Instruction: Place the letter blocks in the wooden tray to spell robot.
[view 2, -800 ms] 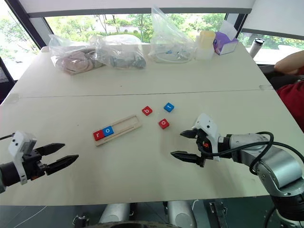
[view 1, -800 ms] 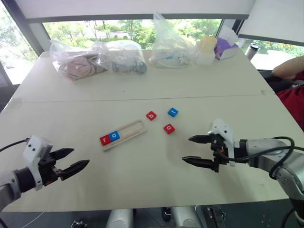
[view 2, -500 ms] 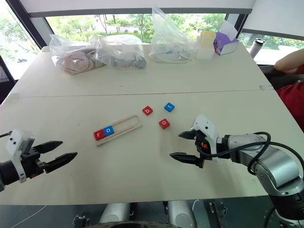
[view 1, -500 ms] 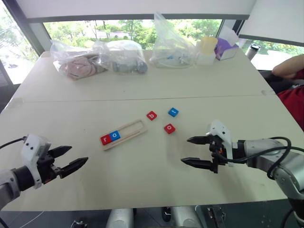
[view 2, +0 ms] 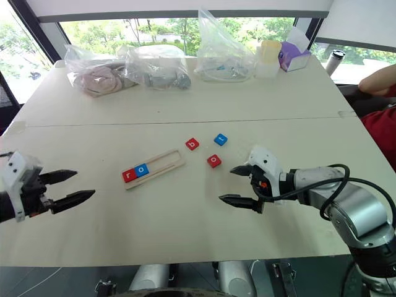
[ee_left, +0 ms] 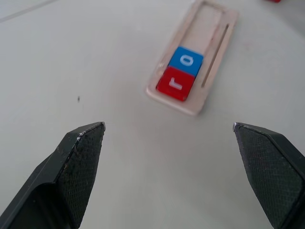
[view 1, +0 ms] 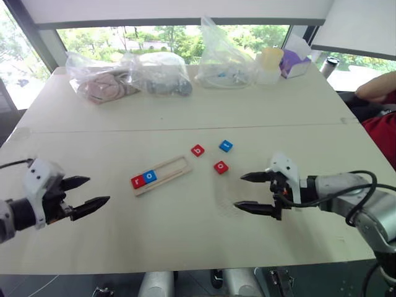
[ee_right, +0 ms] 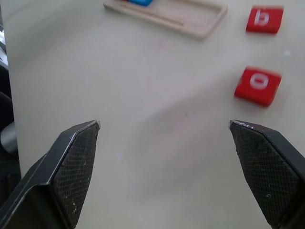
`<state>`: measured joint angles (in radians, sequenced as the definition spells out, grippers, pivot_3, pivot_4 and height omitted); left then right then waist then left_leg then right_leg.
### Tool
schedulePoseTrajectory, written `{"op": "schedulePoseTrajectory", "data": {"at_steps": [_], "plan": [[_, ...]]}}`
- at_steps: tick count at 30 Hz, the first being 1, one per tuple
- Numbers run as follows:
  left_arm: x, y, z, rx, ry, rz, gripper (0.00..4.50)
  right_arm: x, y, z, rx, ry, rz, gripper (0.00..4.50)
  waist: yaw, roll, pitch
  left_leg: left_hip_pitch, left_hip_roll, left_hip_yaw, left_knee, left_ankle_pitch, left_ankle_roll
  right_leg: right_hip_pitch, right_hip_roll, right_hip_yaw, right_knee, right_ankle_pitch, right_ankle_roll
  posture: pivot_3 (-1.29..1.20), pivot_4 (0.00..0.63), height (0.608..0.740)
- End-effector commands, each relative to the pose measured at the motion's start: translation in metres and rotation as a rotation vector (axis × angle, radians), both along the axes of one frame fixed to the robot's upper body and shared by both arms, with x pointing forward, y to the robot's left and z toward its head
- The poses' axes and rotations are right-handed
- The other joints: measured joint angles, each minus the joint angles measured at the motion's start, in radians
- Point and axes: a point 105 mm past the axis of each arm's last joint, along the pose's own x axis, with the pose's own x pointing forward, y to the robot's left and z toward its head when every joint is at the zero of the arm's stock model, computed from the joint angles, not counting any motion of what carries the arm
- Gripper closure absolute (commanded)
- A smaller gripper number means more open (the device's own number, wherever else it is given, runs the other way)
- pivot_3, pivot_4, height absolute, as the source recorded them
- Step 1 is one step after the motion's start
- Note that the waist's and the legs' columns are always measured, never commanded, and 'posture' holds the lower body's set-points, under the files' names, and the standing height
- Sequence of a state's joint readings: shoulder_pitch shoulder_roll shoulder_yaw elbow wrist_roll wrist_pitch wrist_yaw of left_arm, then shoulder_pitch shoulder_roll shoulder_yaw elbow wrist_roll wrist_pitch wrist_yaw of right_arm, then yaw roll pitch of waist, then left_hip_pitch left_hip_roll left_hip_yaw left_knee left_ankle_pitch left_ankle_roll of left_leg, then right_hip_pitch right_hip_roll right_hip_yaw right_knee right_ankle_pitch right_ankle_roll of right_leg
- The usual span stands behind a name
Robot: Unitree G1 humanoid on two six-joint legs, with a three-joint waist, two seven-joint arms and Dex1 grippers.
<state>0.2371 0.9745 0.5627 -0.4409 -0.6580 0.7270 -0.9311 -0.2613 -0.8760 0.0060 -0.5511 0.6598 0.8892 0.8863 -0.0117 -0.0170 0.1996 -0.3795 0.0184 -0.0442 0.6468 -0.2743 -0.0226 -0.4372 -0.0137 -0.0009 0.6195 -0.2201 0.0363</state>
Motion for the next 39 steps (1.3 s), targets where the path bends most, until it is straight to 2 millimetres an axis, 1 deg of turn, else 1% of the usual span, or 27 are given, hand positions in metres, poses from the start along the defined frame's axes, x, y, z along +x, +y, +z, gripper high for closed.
{"op": "schedulePoseTrajectory", "data": {"at_steps": [1, 3, 6, 10, 13, 16, 22, 29, 32, 33, 34, 36, 39], "plan": [[0.014, -0.005, -0.014, 0.045, 0.016, -0.06, 0.0, -0.004, 0.02, 0.008, 0.024, -0.046, 0.052, 0.04, -0.001, 0.0, 0.0, 0.0, 0.0, 0.0, 0.0, 0.0, 0.0, 0.0, 0.0, 0.0, 0.0, 0.0, 0.0, 0.0, 0.15, 0.74], [0.022, -0.006, -0.021, 0.064, 0.025, -0.08, 0.0, -0.007, 0.029, 0.009, 0.032, -0.053, 0.074, 0.04, -0.001, 0.0, 0.0, 0.0, 0.0, 0.0, -0.001, 0.0, 0.0, 0.0, 0.0, 0.0, 0.0, 0.0, 0.0, 0.0, 0.15, 0.74], [0.032, -0.01, -0.026, 0.066, 0.021, -0.109, 0.0, -0.01, 0.037, 0.011, 0.033, -0.06, 0.092, 0.04, -0.002, 0.0, 0.0, -0.005, 0.0, 0.0, -0.001, 0.0, 0.0, -0.005, 0.0, 0.0, 0.003, 0.001, 0.0, 0.0, 0.15, 0.74], [0.052, -0.033, -0.045, 0.106, 0.024, -0.232, 0.0, -0.017, 0.048, 0.007, 0.003, -0.094, 0.118, 0.04, 0.006, 0.0, 0.0, -0.007, -0.002, -0.001, 0.001, 0.0, 0.0, -0.007, -0.001, 0.0, 0.008, 0.002, -0.001, 0.0, 0.15, 0.74], [0.06, -0.044, -0.049, 0.096, 0.024, -0.283, 0.0, -0.018, 0.047, -0.001, -0.024, -0.095, 0.109, 0.04, 0.002, -0.001, -0.001, -0.006, -0.002, -0.001, 0.002, 0.0, 0.0, -0.007, 0.0, 0.0, 0.009, 0.001, 0.001, 0.0, 0.15, 0.74], [0.061, -0.051, -0.052, 0.093, 0.031, -0.32, 0.0, -0.018, 0.045, -0.005, -0.03, -0.092, 0.093, 0.04, -0.005, -0.001, -0.001, -0.006, -0.002, 0.0, 0.003, 0.0, 0.0, -0.007, 0.0, 0.001, 0.01, 0.002, 0.001, 0.0, 0.15, 0.74], [0.069, -0.048, -0.068, 0.153, 0.023, -0.313, 0.0, -0.019, 0.043, -0.01, -0.024, -0.087, 0.068, 0.04, 0.0, -0.001, -0.001, -0.004, -0.001, -0.001, 0.003, 0.0, 0.0, -0.007, 0.001, 0.0, 0.012, 0.002, 0.001, 0.0, 0.15, 0.74], [0.057, -0.049, -0.08, 0.195, 0.056, -0.366, 0.0, -0.017, 0.041, -0.012, -0.026, -0.093, 0.051, 0.04, 0.0, -0.001, -0.001, 0.001, -0.001, 0.0, 0.003, 0.0, 0.0, -0.002, 0.0, 0.001, 0.012, 0.001, 0.001, 0.0, 0.15, 0.74], [0.049, -0.047, -0.09, 0.229, 0.076, -0.379, 0.87, -0.015, 0.041, -0.013, -0.024, -0.097, 0.046, 0.0, -0.003, -0.001, -0.002, 0.005, -0.001, 0.001, 0.001, 0.0, 0.001, 0.001, 0.0, 0.001, 0.011, 0.001, 0.001, 0.0, 0.15, 0.74], [0.048, -0.047, -0.092, 0.218, 0.08, -0.37, 1.27, -0.014, 0.041, -0.013, -0.023, -0.097, 0.044, 0.0, -0.003, -0.001, -0.002, 0.006, -0.001, 0.001, 0.001, 0.0, 0.001, 0.001, 0.0, 0.001, 0.011, 0.001, 0.001, 0.0, 0.15, 0.74], [0.049, -0.049, -0.092, 0.179, 0.085, -0.349, 1.37, -0.014, 0.041, -0.013, -0.023, -0.097, 0.043, 0.0, -0.003, 0.0, -0.002, 0.006, -0.001, 0.001, 0.001, 0.0, 0.001, 0.002, 0.0, 0.002, 0.011, 0.001, 0.001, 0.0, 0.15, 0.74], [0.051, -0.05, -0.089, 0.142, 0.082, -0.326, 1.37, -0.013, 0.041, -0.014, -0.024, -0.096, 0.041, 0.0, -0.002, 0.001, -0.003, 0.006, -0.001, 0.001, 0.001, 0.0, 0.001, 0.002, 0.0, 0.002, 0.011, 0.001, 0.001, 0.0, 0.15, 0.74], [0.059, -0.051, -0.075, 0.141, 0.023, -0.338, 1.37, -0.011, 0.039, -0.015, -0.027, -0.094, 0.029, 0.0, -0.002, 0.0, -0.003, 0.006, -0.001, 0.002, 0.001, 0.0, 0.001, 0.002, 0.0, 0.002, 0.011, 0.001, 0.001, 0.0, 0.15, 0.74]]}}
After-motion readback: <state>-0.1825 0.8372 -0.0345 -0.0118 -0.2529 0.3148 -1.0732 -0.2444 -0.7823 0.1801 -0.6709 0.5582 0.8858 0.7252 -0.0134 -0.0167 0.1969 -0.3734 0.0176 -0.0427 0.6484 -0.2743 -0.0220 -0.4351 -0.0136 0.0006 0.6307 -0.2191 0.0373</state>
